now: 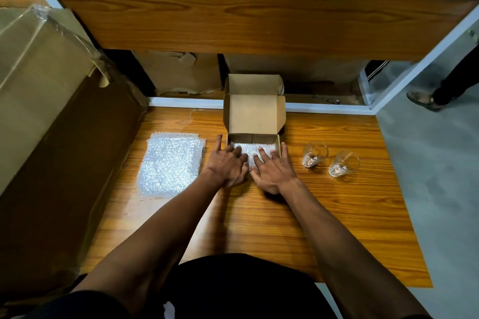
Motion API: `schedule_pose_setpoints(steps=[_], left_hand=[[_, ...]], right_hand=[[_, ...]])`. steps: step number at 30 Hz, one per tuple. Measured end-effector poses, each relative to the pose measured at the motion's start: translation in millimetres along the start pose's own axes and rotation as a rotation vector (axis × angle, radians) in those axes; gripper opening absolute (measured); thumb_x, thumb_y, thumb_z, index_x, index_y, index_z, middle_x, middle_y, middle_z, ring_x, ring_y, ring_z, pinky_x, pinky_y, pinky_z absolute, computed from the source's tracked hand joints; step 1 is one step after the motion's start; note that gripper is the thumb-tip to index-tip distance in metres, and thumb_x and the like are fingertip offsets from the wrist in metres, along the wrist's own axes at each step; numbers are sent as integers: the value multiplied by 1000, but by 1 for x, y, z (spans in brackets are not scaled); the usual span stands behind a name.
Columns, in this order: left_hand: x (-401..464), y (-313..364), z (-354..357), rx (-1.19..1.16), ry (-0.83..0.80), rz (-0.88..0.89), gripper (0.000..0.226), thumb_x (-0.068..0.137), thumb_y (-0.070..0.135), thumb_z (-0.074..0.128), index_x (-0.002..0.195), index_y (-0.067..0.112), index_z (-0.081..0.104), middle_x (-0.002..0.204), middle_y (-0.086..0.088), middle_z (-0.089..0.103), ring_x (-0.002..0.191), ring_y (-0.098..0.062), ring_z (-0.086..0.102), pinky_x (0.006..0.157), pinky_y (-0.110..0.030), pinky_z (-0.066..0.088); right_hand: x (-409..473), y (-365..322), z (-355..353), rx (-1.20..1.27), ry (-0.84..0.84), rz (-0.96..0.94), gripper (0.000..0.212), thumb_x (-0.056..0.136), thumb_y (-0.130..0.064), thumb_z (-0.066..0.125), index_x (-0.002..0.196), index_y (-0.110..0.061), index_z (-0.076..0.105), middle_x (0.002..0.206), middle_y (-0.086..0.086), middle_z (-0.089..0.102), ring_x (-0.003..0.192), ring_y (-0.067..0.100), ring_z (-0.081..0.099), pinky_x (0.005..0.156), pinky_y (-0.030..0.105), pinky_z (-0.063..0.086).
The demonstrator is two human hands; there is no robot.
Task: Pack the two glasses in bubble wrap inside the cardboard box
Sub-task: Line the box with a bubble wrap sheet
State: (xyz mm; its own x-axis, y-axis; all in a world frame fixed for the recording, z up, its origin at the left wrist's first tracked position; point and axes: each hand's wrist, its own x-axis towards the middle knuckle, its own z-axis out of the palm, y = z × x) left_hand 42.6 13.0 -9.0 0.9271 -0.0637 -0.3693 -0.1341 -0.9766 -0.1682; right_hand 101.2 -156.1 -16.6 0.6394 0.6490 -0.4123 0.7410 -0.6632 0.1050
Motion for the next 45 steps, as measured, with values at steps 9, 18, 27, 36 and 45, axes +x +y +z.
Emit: schedule_pose_setpoints(steps=[9,18,27,36,45], left_hand=[[-4,-7,1,-49,4,4,66,105,54,10,155,30,47,158,-4,49,153,-25,36,120,-69,-13],[-32,-37,19,-277,421,-58,48,102,44,29,134,20,55,127,-3,61,121,-26,57,106,-51,31],[-78,-96,68,-527,416,-706,54,94,28,61,147,18,52,154,-5,47,136,-32,43,101,-55,38],[-77,-116,83,-566,378,-675,43,96,32,62,137,20,59,145,-6,52,133,-33,45,100,-55,36],[-73,-124,91,-613,444,-639,39,95,30,60,133,22,59,137,-4,54,126,-29,47,96,-50,35]], right_hand=[[-3,-7,-2,71,-2,0,72,104,-59,15,165,-20,24,173,9,15,156,40,20,119,70,-9],[-1,-17,-18,195,412,-14,37,101,-35,45,127,-19,65,125,3,68,114,22,64,112,53,31],[47,-105,-52,722,544,-149,32,97,-24,61,127,-14,65,118,5,63,99,26,66,84,44,59],[96,-139,-71,759,234,37,51,102,-32,65,146,-11,51,141,11,53,129,34,53,104,45,49],[104,-139,-64,869,269,143,34,96,-26,74,127,-23,61,127,5,58,116,25,57,97,41,52]])
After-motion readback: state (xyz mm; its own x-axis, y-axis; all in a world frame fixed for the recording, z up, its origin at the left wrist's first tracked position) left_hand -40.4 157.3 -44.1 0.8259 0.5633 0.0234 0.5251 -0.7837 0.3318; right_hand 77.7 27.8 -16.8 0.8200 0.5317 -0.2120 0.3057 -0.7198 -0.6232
